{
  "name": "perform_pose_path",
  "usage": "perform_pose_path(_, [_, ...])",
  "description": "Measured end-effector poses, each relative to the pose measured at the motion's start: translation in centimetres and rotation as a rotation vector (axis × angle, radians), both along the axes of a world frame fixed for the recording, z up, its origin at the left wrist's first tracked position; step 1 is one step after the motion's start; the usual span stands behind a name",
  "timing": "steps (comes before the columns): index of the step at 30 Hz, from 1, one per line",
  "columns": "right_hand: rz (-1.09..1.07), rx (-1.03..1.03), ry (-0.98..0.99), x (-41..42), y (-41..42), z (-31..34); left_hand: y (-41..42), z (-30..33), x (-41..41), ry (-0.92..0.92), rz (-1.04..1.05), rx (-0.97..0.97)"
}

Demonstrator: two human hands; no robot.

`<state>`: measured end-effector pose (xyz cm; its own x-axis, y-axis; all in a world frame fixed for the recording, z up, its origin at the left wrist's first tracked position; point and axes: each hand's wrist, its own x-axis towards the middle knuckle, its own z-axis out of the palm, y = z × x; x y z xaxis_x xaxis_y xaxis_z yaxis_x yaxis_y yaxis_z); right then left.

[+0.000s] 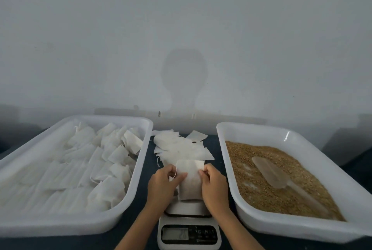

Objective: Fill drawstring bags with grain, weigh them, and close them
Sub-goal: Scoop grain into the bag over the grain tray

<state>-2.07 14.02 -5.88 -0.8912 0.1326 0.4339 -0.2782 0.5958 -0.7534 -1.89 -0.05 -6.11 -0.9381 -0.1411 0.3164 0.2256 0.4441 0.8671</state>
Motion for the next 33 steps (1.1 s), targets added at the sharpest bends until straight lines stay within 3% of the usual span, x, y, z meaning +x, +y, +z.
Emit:
perform_pose_path(5, [0.113,0.023,-0.032,-0.8,1.0,-0.9,-0.7,-1.0,-0.3,0.004,0.046,-0.006])
perform_pose_path(11, [0.197,-0.274,-0.139,-0.3,2.4,-2.2,-1.7,-1.5,-0.7,0.05,0.098,0.085])
perform_pose_path(16, [0.298,-0.402,-0.194,0.5,2.5,-2.0,-2.3,-2.0,-0.7,0.07,0.129,0.14])
perform_pose_path(33, [0.371,-0.525,-0.18,0.6,2.9,-2.4,-2.4,-2.5,-0.6,0.05,0.132,0.221])
